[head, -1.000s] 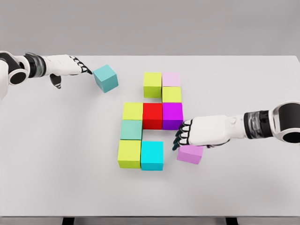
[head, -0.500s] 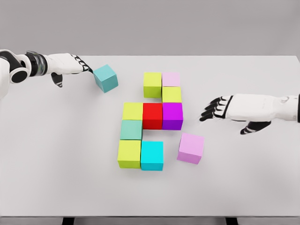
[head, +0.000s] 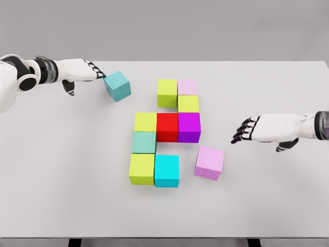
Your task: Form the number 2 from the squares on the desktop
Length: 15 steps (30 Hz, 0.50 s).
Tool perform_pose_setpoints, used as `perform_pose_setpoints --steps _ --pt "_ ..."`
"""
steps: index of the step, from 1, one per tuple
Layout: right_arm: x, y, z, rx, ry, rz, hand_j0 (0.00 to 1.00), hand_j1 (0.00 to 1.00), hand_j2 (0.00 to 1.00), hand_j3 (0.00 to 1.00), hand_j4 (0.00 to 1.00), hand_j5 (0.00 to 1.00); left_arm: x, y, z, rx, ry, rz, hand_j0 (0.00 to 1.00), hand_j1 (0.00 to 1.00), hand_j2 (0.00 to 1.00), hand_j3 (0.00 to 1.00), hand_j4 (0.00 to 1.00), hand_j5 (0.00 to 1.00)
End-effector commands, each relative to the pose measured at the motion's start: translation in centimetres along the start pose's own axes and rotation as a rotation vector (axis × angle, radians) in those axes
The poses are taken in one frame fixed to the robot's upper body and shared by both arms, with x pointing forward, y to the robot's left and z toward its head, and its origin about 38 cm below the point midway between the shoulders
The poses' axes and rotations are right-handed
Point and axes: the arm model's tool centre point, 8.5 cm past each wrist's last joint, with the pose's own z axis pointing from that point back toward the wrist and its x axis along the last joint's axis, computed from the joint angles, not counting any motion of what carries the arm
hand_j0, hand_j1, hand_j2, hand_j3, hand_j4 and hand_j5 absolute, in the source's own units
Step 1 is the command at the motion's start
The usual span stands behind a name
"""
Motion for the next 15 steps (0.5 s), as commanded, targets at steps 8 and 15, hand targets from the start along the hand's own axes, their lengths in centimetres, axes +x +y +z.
perform_pose_setpoints --steps 8,15 --pt "0.5 0.2 -2.4 0.018 -0.016 0.027 0.99 0.99 0.99 0.99 0.99 0.99 0.7 0.8 -0.7 0.017 -0.016 -0.001 1.00 1.00 1.00 1.00 1.00 1.00" --pt "0.9 0.2 -2.9 0.021 -0.028 0.037 0.99 0.99 0.99 0.99 0.99 0.99 1.4 1.5 -1.3 0.023 -0.029 -0.005 1.00 1.00 1.00 1.00 1.00 1.00"
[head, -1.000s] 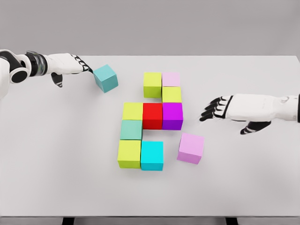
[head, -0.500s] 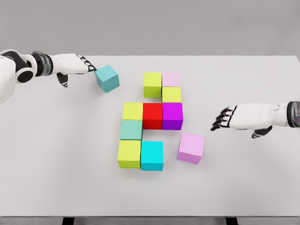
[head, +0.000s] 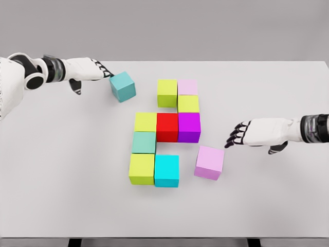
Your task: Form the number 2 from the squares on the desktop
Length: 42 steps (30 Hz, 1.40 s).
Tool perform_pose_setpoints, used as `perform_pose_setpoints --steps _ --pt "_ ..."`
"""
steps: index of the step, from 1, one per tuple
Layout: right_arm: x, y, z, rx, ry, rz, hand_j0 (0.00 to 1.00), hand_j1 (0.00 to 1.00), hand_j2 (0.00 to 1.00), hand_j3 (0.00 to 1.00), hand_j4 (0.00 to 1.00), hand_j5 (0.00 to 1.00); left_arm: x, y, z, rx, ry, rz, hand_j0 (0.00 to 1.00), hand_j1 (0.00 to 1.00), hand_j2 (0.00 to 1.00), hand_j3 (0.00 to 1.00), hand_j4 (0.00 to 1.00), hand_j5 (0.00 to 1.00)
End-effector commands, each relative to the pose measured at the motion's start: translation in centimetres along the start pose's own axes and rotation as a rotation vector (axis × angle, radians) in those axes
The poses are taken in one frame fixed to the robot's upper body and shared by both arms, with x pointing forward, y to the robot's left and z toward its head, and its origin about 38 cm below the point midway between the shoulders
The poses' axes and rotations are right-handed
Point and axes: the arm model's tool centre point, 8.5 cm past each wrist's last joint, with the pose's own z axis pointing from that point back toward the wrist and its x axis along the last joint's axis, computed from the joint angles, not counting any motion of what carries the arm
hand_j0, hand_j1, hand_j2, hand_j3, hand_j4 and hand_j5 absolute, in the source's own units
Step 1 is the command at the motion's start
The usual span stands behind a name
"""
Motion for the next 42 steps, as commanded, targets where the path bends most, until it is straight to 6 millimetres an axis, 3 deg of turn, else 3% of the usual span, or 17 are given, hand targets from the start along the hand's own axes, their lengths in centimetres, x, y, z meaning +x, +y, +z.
perform_pose_setpoints --steps 1,17,23,33,42 --pt "1.0 -0.3 -0.5 -0.002 -0.027 0.020 0.99 0.99 0.99 0.99 0.99 0.99 0.3 0.3 -0.3 0.005 -0.006 0.003 1.00 1.00 1.00 1.00 1.00 1.00" --pt "2.1 -1.2 -2.1 -0.021 -0.069 0.041 0.99 0.99 0.99 0.99 0.99 0.99 2.5 2.3 -2.2 0.008 -0.052 -0.011 1.00 1.00 1.00 1.00 1.00 1.00" --pt "3.6 -2.2 -2.3 -0.036 -0.098 0.092 0.99 0.99 0.99 0.99 0.99 0.99 2.8 2.6 -2.4 0.011 -0.057 -0.011 1.00 1.00 1.00 1.00 1.00 1.00" --pt "3.7 -2.3 -2.3 -0.039 -0.100 0.097 0.99 0.99 0.99 0.99 0.99 0.99 1.4 2.8 -1.4 0.051 -0.028 0.034 1.00 1.00 1.00 1.00 1.00 1.00" --pt "4.2 -2.7 -2.5 -0.048 -0.112 0.108 0.99 0.99 0.99 0.99 0.99 0.99 -2.1 -0.2 1.8 0.003 0.045 0.044 1.00 1.00 1.00 1.00 1.00 1.00"
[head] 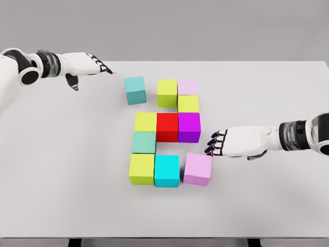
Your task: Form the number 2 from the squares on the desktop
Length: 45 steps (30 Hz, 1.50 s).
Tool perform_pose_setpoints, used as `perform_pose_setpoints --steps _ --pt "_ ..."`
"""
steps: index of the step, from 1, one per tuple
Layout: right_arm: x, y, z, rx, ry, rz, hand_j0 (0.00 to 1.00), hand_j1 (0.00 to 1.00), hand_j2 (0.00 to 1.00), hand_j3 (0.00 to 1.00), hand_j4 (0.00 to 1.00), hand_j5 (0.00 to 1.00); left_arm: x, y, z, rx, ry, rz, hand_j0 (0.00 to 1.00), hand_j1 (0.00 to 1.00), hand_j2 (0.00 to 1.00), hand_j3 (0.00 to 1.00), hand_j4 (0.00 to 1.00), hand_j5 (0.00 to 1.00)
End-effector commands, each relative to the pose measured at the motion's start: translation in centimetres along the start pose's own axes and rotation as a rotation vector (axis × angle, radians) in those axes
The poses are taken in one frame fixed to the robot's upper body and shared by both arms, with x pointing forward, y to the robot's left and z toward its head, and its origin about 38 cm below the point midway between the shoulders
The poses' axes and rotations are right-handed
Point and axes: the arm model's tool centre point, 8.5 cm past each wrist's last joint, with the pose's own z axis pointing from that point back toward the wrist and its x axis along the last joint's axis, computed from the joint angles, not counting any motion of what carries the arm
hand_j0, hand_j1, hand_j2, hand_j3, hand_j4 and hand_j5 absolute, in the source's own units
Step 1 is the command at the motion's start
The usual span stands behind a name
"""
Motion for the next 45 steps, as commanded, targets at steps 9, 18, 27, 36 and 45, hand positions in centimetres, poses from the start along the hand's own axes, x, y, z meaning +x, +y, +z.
perform_pose_setpoints --steps 9,18,27,36,45 --pt "0.2 -0.4 -0.4 -0.014 -0.011 0.001 0.99 0.99 0.99 0.99 0.99 0.99 1.2 -0.6 -0.3 -0.030 -0.036 -0.054 1.00 1.00 1.00 1.00 1.00 1.00" --pt "-0.9 0.2 0.9 0.000 0.032 -0.020 0.99 0.99 0.99 0.99 0.99 0.99 2.7 0.0 -1.3 -0.019 -0.068 -0.071 1.00 1.00 1.00 1.00 1.00 1.00" --pt "-0.3 1.5 4.2 0.066 0.060 -0.007 0.99 0.99 0.99 0.99 0.99 0.99 3.7 0.6 -2.1 -0.011 -0.089 -0.080 1.00 1.00 1.00 1.00 1.00 1.00" --pt "1.1 1.7 2.0 0.062 -0.009 -0.009 0.99 0.99 0.99 0.99 0.99 0.99 4.2 1.0 -2.4 -0.005 -0.098 -0.081 1.00 1.00 1.00 1.00 1.00 1.00" --pt "1.8 1.3 0.5 0.045 -0.045 -0.005 0.99 0.99 0.99 0.99 0.99 0.99 4.6 1.2 -2.7 -0.003 -0.106 -0.085 1.00 1.00 1.00 1.00 1.00 1.00"
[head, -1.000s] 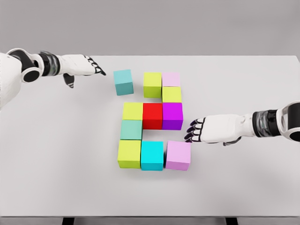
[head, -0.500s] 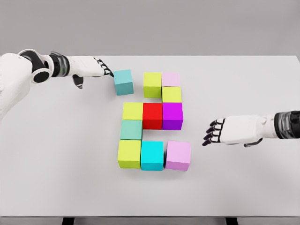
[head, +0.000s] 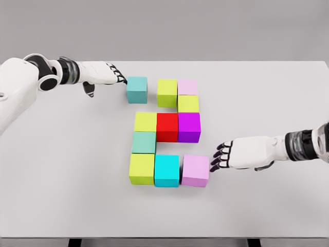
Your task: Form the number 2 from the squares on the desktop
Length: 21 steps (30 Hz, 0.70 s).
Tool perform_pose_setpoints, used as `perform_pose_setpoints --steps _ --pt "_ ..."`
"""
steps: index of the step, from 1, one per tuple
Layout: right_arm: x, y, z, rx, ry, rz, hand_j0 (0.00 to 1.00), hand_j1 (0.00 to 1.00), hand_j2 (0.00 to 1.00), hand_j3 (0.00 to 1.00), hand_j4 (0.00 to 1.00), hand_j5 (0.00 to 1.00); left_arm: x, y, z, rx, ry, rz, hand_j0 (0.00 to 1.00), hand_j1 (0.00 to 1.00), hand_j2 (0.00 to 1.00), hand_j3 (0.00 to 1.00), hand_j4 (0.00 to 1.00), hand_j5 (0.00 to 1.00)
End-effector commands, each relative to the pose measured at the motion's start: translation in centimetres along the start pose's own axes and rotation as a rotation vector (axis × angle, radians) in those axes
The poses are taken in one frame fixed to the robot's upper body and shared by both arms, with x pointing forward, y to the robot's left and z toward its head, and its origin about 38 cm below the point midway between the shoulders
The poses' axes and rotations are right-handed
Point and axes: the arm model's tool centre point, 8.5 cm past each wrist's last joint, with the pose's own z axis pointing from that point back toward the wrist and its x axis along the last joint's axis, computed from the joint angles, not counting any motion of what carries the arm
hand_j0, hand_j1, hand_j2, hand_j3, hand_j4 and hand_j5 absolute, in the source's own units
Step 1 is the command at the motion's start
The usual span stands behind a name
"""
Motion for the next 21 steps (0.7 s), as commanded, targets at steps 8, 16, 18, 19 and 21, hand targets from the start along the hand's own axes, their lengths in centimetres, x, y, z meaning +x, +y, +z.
perform_pose_setpoints --steps 8,16,18,19,21 --pt "0.2 -0.6 -0.8 -0.016 -0.013 0.007 0.99 0.99 0.99 0.99 0.99 0.99 0.3 0.4 -0.3 0.010 -0.006 0.002 1.00 1.00 1.00 1.00 1.00 1.00" --pt "0.4 -0.9 -1.2 -0.025 -0.021 0.014 0.99 0.99 0.99 0.99 0.99 0.99 -0.3 -0.5 0.6 -0.006 0.002 -0.005 1.00 1.00 1.00 1.00 1.00 1.00" --pt "0.4 -0.9 -1.2 -0.026 -0.023 0.014 0.99 0.99 0.99 0.99 0.99 0.99 0.2 -0.4 0.6 -0.008 -0.013 -0.025 1.00 1.00 1.00 1.00 1.00 1.00" --pt "0.4 -0.9 -1.2 -0.026 -0.023 0.014 0.99 0.99 0.99 0.99 0.99 0.99 0.4 -0.2 0.5 -0.005 -0.018 -0.030 1.00 1.00 1.00 1.00 1.00 1.00" --pt "0.3 -0.8 -1.1 -0.023 -0.018 0.014 0.99 0.99 0.99 0.99 0.99 0.99 0.7 0.0 0.4 -0.001 -0.028 -0.041 1.00 1.00 1.00 1.00 1.00 1.00"
